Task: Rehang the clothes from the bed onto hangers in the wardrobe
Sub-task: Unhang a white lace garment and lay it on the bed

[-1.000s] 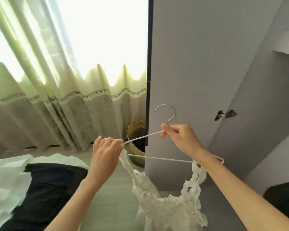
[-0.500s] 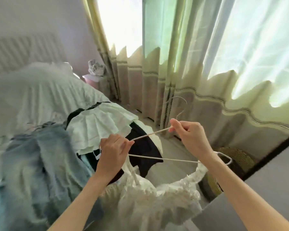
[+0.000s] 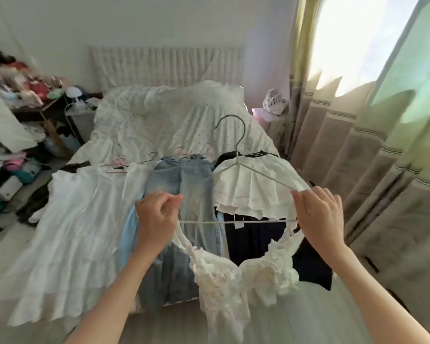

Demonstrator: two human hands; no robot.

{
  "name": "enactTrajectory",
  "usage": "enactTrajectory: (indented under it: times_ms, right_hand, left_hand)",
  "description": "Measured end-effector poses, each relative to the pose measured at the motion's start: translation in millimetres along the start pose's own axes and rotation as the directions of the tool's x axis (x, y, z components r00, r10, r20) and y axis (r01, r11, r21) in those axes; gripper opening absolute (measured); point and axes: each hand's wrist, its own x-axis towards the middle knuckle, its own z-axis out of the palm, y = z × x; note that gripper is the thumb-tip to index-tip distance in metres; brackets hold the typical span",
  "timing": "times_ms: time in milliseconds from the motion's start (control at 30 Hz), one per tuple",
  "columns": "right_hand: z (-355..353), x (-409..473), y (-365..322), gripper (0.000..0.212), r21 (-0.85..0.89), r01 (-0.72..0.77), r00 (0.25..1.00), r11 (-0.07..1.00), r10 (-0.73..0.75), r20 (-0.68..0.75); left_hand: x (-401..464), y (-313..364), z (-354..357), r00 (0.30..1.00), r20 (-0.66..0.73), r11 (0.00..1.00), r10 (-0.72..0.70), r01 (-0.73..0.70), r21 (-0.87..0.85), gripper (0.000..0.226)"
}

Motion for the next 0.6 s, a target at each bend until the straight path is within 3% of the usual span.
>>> enactTrajectory:
  times_ms: [167,367,600]
  right_hand:
    - [40,59,-53,0.046,0.047,0.082,0.979,0.996,-0.071,-0.192]
    - [82,134,-122,0.043,0.120,0.136,0.949,0.983,-0.095,-0.300]
    - [118,213,-171,0.041,0.183,0.153,0.940,0.971,-0.086,-0.329]
  left_hand:
    - [46,-9,-41,0.987,-0.159,1.000,-0.017,0.018,0.007,0.025]
    - [128,-28,-90,0.942,-0.317,0.993,0.110,-0.089,0.081,0.038]
    - [217,-45,-117,0.916,-0.371,0.986,0.154,-0.116,0.122,0.035]
